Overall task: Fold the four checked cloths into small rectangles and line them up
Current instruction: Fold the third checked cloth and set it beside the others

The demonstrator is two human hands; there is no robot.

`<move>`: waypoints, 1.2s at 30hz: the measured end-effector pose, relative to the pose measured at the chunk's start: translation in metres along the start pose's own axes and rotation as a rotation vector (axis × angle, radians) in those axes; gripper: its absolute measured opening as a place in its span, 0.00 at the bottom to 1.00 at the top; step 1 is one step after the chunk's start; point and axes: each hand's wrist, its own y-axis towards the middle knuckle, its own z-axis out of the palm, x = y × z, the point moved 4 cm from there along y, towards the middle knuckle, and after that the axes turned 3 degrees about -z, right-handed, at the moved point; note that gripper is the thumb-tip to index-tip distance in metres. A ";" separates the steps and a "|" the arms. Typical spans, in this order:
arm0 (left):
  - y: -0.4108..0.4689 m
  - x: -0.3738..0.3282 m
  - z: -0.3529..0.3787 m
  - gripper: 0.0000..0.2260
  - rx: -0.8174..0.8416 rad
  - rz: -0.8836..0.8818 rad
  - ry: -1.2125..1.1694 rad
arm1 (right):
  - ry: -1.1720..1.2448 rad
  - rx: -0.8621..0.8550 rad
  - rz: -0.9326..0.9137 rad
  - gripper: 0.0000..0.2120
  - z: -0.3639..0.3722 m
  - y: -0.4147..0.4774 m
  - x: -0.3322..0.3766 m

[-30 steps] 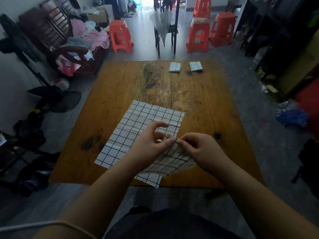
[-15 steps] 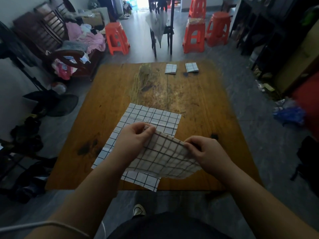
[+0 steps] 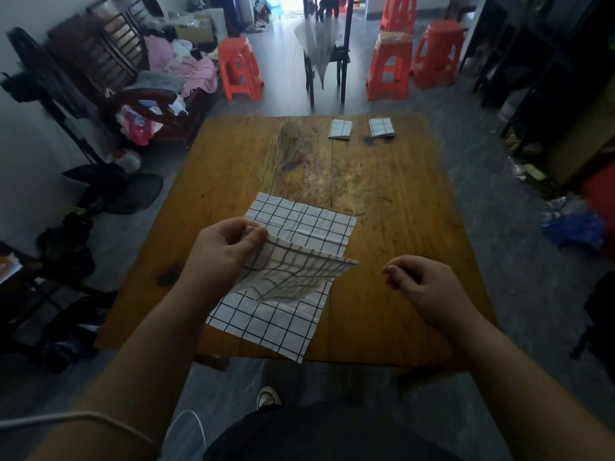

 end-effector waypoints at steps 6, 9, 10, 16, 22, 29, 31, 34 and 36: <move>-0.010 -0.010 0.035 0.04 0.174 0.090 0.205 | 0.021 0.007 -0.188 0.11 0.020 0.003 0.043; -0.014 -0.011 0.052 0.04 0.221 0.121 0.259 | 0.035 0.091 -0.233 0.13 0.035 0.002 0.061; -0.016 -0.011 0.056 0.04 0.224 0.138 0.275 | 0.054 0.135 -0.243 0.13 0.040 0.002 0.065; -0.016 -0.009 0.053 0.05 0.161 0.137 0.227 | 0.081 0.176 -0.188 0.08 0.047 -0.002 0.058; -0.014 -0.002 0.036 0.06 0.064 0.051 0.088 | 0.074 0.164 -0.104 0.07 0.037 -0.006 0.034; -0.009 0.002 0.016 0.07 -0.056 -0.012 -0.036 | 0.085 0.130 -0.040 0.09 0.024 -0.012 0.011; -0.008 0.002 0.013 0.07 -0.046 -0.007 -0.040 | 0.087 0.124 -0.035 0.10 0.019 -0.012 0.005; -0.009 -0.002 0.011 0.07 -0.067 0.034 -0.011 | 0.037 0.120 -0.030 0.09 0.013 -0.010 -0.004; -0.009 -0.007 0.013 0.06 -0.048 0.057 -0.008 | 0.011 0.113 -0.024 0.09 0.010 -0.007 -0.007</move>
